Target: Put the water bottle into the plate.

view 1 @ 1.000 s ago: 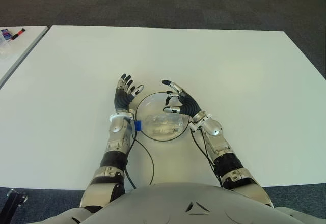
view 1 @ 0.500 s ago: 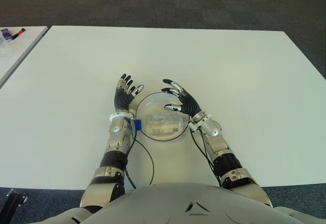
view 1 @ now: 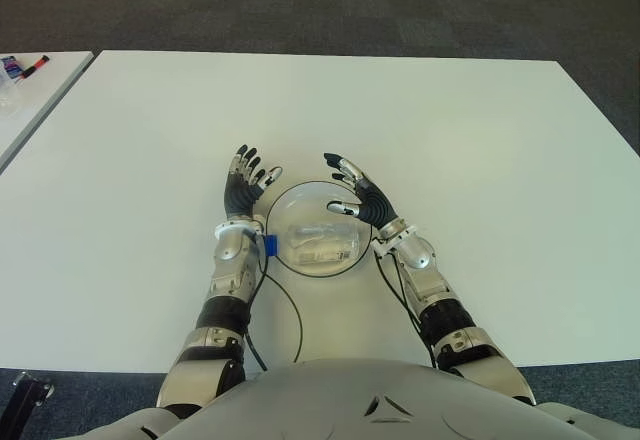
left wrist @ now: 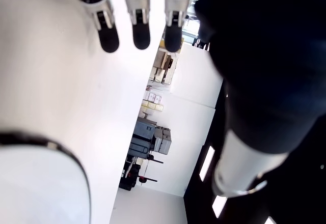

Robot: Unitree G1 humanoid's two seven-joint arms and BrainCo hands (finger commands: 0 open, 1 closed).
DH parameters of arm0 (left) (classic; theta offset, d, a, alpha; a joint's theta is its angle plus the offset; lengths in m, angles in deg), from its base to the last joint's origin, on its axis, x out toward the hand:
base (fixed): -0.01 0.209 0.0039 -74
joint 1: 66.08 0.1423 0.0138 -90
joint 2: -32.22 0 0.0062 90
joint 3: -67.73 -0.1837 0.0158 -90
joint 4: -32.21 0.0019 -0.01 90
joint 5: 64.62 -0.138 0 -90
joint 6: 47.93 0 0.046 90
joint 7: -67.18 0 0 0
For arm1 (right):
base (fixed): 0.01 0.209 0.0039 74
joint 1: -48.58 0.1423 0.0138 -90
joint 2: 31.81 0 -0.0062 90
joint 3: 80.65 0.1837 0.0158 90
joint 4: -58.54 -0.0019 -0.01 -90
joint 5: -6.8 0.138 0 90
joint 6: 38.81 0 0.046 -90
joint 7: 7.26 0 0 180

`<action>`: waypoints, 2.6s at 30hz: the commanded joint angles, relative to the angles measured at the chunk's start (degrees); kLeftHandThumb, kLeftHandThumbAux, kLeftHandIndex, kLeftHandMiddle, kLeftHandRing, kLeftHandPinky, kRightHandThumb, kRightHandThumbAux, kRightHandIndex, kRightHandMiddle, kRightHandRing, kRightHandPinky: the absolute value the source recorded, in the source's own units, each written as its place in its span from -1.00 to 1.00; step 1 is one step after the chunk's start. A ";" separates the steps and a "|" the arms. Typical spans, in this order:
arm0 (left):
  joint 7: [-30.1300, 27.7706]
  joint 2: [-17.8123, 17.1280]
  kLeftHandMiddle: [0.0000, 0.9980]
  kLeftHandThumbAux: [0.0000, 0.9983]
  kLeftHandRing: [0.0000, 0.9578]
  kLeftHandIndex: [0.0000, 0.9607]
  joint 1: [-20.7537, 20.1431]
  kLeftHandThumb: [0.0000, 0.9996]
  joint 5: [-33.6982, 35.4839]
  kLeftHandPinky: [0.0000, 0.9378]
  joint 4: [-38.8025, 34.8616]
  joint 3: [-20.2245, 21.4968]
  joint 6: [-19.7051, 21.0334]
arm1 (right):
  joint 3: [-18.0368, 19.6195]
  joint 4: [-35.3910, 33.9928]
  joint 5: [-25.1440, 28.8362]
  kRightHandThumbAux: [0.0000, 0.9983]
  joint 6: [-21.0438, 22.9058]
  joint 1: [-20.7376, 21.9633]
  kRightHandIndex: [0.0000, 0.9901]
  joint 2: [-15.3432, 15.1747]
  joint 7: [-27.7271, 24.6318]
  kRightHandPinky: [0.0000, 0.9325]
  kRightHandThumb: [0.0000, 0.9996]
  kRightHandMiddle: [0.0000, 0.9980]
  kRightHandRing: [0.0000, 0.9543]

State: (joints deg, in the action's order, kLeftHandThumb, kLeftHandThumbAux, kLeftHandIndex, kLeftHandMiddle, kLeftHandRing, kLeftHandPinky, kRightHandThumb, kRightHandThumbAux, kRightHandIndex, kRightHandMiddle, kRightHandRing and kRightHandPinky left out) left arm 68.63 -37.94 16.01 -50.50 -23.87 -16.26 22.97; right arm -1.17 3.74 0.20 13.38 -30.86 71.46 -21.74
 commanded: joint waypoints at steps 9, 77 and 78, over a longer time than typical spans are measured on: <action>0.53 3.46 -0.77 0.74 -0.79 -0.80 0.59 -1.00 -0.14 -0.72 1.55 0.12 1.52 | -0.01 2.52 -0.72 0.01 -1.86 1.34 -1.00 -0.37 1.12 -1.00 -0.15 -1.00 -1.00; -1.46 1.73 -0.72 0.81 -0.74 -0.77 0.96 -1.00 1.25 -0.69 0.98 2.09 2.68 | 22.93 16.96 21.21 0.62 12.97 10.56 -1.00 11.21 7.61 -0.87 -0.78 -0.97 -0.99; -1.49 1.71 -0.72 0.81 -0.74 -0.77 0.94 -1.00 1.28 -0.69 1.01 2.11 2.73 | 23.21 16.78 21.65 0.63 13.76 10.56 -1.00 11.42 7.93 -0.87 -0.79 -0.97 -0.98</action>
State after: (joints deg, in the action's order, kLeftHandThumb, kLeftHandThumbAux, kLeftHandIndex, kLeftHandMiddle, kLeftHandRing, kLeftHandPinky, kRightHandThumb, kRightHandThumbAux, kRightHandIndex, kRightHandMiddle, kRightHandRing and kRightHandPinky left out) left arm 67.72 -38.02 15.99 -49.02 -24.04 -14.31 23.85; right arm 20.90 20.28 20.15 24.34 -20.22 80.60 -14.84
